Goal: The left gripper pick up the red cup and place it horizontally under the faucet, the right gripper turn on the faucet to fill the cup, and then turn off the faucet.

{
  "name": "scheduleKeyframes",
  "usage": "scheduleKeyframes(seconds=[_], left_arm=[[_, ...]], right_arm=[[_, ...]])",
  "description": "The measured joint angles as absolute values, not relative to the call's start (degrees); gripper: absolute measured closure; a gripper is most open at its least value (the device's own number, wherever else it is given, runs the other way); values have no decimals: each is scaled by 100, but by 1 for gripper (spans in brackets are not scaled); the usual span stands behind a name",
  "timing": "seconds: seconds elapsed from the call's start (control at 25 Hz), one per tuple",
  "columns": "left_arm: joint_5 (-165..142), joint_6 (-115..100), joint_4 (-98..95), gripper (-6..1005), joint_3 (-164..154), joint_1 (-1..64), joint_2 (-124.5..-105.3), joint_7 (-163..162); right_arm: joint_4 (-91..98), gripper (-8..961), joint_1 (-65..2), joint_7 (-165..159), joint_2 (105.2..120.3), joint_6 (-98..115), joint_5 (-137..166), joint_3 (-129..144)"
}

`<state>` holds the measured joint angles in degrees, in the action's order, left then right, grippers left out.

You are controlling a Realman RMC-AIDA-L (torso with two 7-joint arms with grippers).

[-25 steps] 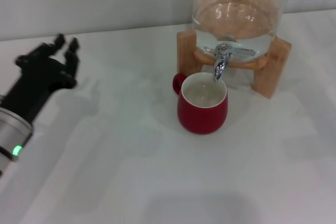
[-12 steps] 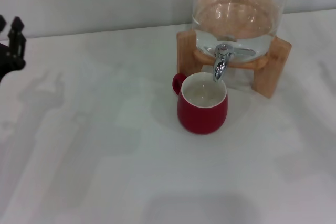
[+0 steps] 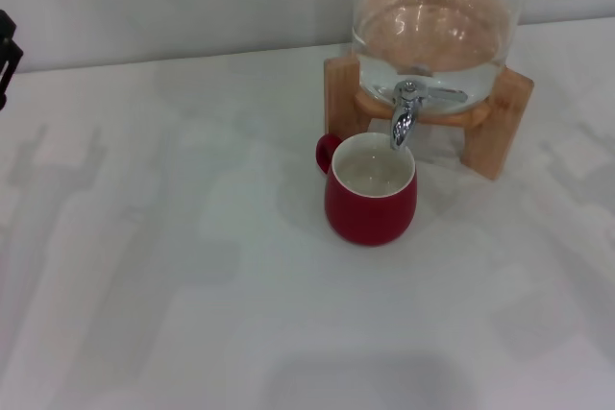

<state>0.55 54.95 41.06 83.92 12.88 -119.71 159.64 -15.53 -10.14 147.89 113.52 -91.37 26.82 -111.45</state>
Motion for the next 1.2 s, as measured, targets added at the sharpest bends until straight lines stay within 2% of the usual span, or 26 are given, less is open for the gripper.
scheduleKeyframes(seconds=[0.24,0.44,0.84,1.2], left_arm=[[55,5638,4090,223,8393,1288,-11971,15962],[54,5729,4087,109,8394,1281,-11971,15956],[53,5740,4086,109,8390,1322,-11971,15958],[14,5740,4097,109,8349,1342,-11971,15952]], right_arm=[[-1545,280,-918,14642,11246,-9476,2981,-10940],[-1546,280,-881,14630,11235,-9581,3391,-10930],[-1560,280,-950,14584,11236,-9662,3844,-10854],[-1563,280,-1179,14607,11306,-9506,3969,-10743]])
